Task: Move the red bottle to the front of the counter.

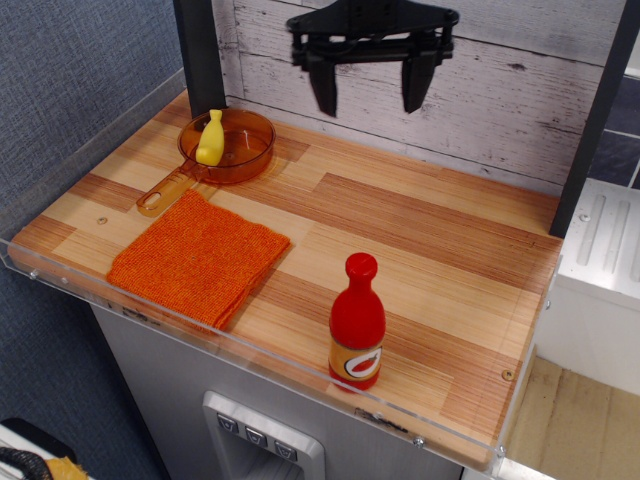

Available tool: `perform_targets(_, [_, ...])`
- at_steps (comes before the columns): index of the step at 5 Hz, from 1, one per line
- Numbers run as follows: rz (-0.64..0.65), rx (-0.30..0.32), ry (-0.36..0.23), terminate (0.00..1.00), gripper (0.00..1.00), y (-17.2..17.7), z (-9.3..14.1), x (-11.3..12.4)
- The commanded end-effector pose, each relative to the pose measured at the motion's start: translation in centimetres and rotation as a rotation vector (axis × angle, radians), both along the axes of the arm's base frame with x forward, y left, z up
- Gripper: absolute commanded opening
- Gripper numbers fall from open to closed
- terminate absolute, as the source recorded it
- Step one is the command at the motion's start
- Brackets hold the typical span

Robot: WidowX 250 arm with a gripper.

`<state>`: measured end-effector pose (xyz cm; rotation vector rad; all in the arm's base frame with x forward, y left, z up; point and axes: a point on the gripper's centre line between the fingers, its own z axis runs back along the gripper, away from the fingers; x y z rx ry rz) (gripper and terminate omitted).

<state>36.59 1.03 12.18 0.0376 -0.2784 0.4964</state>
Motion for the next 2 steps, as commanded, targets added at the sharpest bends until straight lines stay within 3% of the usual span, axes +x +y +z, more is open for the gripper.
perform_targets(1, [0.009, 0.063, -0.059, 0.00, 1.00, 1.22, 2.19, 0.42])
perform_targets(2, [0.009, 0.063, -0.059, 1.00, 1.00, 1.22, 2.19, 0.42])
